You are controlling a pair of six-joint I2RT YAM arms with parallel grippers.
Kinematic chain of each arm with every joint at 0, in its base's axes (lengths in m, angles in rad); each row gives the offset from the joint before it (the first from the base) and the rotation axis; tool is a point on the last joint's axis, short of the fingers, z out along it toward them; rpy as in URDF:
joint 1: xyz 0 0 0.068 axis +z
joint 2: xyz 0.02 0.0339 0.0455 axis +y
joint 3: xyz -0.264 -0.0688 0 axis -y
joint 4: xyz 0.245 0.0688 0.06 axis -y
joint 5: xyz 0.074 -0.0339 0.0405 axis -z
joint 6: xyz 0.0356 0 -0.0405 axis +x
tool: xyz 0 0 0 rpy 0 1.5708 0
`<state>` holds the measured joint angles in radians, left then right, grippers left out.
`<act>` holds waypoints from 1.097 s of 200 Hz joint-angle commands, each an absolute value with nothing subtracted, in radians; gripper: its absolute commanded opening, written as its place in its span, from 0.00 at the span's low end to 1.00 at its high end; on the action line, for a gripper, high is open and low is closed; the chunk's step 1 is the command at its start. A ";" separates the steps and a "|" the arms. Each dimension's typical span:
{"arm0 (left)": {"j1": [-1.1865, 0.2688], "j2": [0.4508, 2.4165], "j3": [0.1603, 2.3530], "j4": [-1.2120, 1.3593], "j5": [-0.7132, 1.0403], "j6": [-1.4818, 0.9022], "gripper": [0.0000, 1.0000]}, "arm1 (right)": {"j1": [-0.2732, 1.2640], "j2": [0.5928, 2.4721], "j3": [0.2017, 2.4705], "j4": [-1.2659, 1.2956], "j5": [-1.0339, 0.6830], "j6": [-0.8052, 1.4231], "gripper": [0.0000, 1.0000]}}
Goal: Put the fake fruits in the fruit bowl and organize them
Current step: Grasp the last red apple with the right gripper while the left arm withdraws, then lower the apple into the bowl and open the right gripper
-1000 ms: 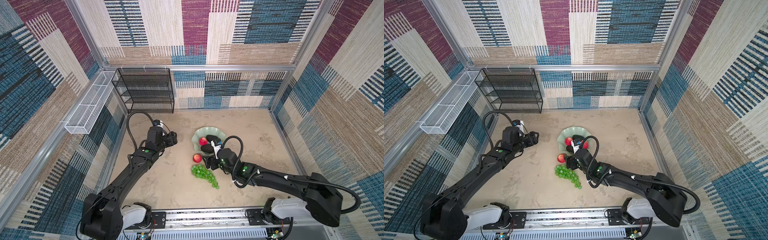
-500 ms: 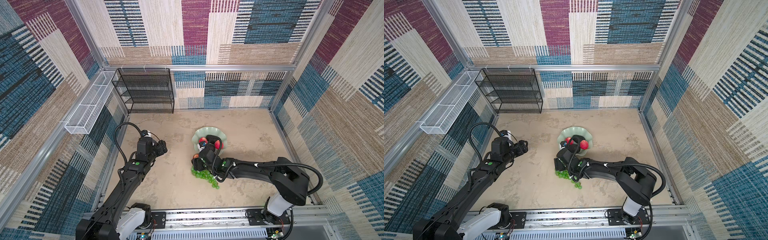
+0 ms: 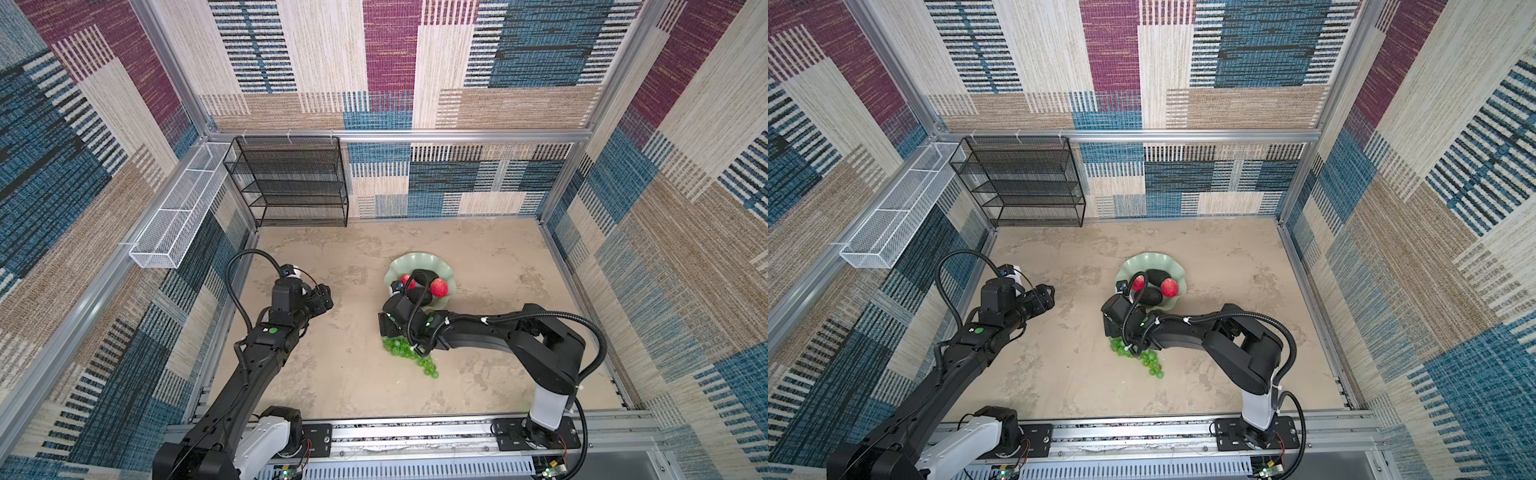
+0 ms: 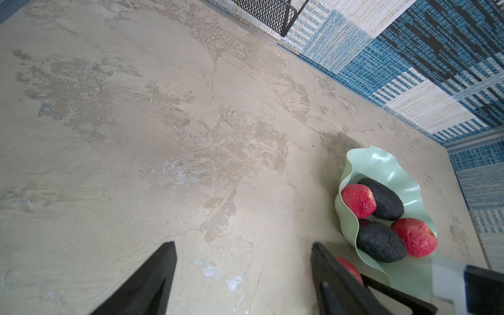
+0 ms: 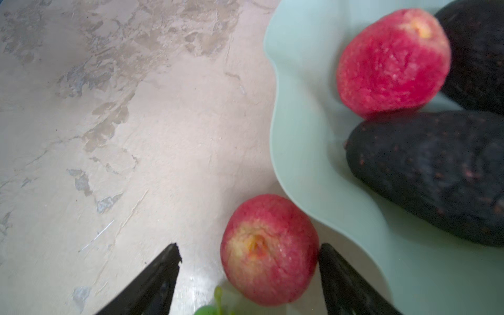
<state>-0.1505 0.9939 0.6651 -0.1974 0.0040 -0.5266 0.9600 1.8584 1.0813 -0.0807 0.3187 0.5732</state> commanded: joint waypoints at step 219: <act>-0.135 0.968 0.670 -0.207 0.032 -0.545 0.81 | 0.648 1.695 1.172 0.064 0.223 0.245 0.48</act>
<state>-0.1379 0.9741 0.6640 -0.1989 0.0124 -0.5293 0.6743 1.6318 1.1240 -0.0105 0.2531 0.3000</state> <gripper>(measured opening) 0.810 0.501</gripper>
